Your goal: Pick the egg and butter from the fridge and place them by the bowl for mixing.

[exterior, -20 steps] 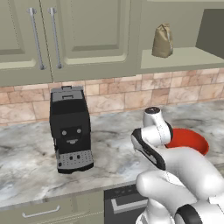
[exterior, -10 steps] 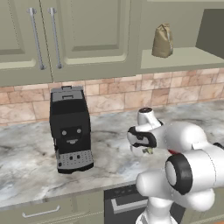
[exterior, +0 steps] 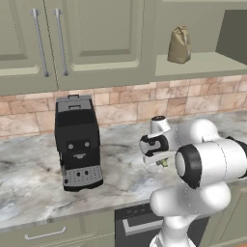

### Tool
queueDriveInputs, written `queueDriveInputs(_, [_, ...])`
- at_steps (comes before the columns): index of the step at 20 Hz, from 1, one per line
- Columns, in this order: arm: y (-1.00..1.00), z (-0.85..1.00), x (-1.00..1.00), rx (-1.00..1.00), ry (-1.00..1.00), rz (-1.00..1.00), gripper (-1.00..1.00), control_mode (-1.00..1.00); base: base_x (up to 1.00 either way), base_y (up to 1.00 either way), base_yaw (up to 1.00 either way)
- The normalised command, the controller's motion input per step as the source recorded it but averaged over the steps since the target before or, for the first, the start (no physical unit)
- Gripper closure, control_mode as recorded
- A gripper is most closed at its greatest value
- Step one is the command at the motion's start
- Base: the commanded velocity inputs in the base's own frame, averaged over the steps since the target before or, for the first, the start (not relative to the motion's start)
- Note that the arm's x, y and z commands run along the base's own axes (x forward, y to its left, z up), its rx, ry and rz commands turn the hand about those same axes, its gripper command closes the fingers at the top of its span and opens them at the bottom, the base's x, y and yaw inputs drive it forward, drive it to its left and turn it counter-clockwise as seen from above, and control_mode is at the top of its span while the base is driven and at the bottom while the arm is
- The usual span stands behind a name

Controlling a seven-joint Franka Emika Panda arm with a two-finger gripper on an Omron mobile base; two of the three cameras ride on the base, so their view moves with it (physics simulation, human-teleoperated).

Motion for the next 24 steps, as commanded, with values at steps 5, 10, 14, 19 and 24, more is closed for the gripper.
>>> queueDriveInputs(5, [-0.07, -0.34, -0.09, -0.03, 0.00, 0.00, 1.00, -1.00, 0.00, 0.00, 0.00])
queueDriveInputs(10, [-0.03, -0.26, 0.03, -0.01, 0.00, 0.00, -1.00, -1.00, 0.00, 0.00, 0.00])
queueDriveInputs(14, [-0.01, -0.06, 0.02, 0.00, 0.01, 0.00, -1.00, -1.00, 0.00, 0.00, 0.00])
queueDriveInputs(19, [-0.05, 0.10, -0.02, 0.00, 0.00, 0.00, -1.00, -1.00, 0.00, 0.00, 0.00])
queueDriveInputs(24, [-0.05, 0.33, -0.16, 0.01, 0.00, 0.00, -1.00, -1.00, 0.00, 0.00, 0.00])
